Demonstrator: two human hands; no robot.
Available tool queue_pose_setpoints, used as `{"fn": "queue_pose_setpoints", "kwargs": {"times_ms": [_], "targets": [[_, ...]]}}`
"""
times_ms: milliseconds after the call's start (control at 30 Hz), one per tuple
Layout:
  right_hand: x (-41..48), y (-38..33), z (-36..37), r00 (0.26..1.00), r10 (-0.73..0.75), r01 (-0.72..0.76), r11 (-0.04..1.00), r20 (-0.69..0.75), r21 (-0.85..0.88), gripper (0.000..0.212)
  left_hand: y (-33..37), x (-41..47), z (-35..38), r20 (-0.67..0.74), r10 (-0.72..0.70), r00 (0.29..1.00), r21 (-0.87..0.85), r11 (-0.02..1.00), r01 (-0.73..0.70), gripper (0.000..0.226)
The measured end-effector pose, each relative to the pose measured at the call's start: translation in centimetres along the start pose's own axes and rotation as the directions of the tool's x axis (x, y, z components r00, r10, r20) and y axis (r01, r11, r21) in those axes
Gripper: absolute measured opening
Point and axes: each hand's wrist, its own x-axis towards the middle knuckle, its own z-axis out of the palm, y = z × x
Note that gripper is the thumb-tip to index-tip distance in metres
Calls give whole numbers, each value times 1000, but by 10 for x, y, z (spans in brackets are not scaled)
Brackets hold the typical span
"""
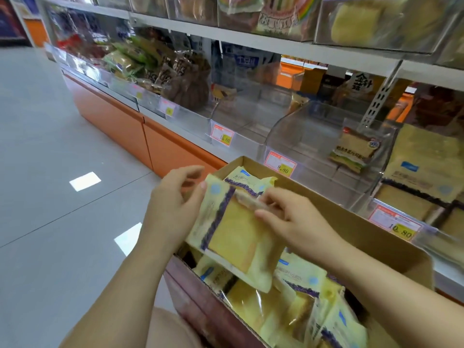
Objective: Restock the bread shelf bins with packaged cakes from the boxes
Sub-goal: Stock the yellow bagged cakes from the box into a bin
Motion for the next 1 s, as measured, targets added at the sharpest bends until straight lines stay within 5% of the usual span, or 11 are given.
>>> {"fn": "queue_pose_setpoints", "kwargs": {"times_ms": [133,267,500,667,1000], "targets": [[5,-5,-10,944,87,-15,975,-319,221,14,10,5,11,2,-91,996,-186,978,90,54],[14,-12,5,893,104,46,947,-439,318,15,14,5,22,146,-68,987,-358,926,117,69],[25,9,18,964,147,-58,928,-219,369,7,11,12,11,-106,-32,994,-266,964,3,63],[35,37,37,895,442,-441,866,49,236,64,5,15,4,-271,-14,963,-173,984,-35,60],[51,39,66,832,551,-472,764,-65,440,80,6,14,10,-288,38,957,-50,997,-55,56]]}}
